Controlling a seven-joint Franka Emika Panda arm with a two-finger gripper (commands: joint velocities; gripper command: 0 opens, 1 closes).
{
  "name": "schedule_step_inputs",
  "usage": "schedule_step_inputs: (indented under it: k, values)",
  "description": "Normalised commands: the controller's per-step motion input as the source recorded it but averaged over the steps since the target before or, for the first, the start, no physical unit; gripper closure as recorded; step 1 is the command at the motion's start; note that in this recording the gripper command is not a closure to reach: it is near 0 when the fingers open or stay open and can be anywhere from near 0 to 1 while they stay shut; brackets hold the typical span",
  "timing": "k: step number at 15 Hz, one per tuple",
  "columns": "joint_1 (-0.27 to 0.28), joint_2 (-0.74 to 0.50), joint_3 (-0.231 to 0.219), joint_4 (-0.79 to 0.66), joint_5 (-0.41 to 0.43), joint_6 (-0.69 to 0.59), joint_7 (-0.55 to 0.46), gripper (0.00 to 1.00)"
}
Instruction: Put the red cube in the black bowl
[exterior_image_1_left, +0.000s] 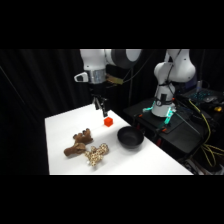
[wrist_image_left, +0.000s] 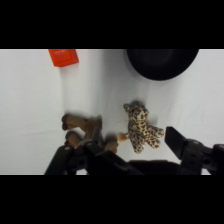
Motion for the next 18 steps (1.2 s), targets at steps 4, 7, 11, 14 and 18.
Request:
schedule_step_inputs:
  k: [4, 7, 11, 14, 18]
  values:
    - [-0.067, -0.04, -0.002, 0.01, 0.045, -0.05, -0.16, 0.00]
    - [-0.149, -0.12, -0.072, 0.05, 0.100, -0.14, -0.40, 0.00]
    - [-0.153, -0.15, -0.092, 0.05, 0.138, -0.18, -0.40, 0.00]
    - [-0.096, -0.18, -0.064, -0.03, 0.119, -0.15, -0.35, 0.00]
    - [-0.058, -0.25, -0.046, -0.22, 0.086, -0.03, -0.29, 0.00]
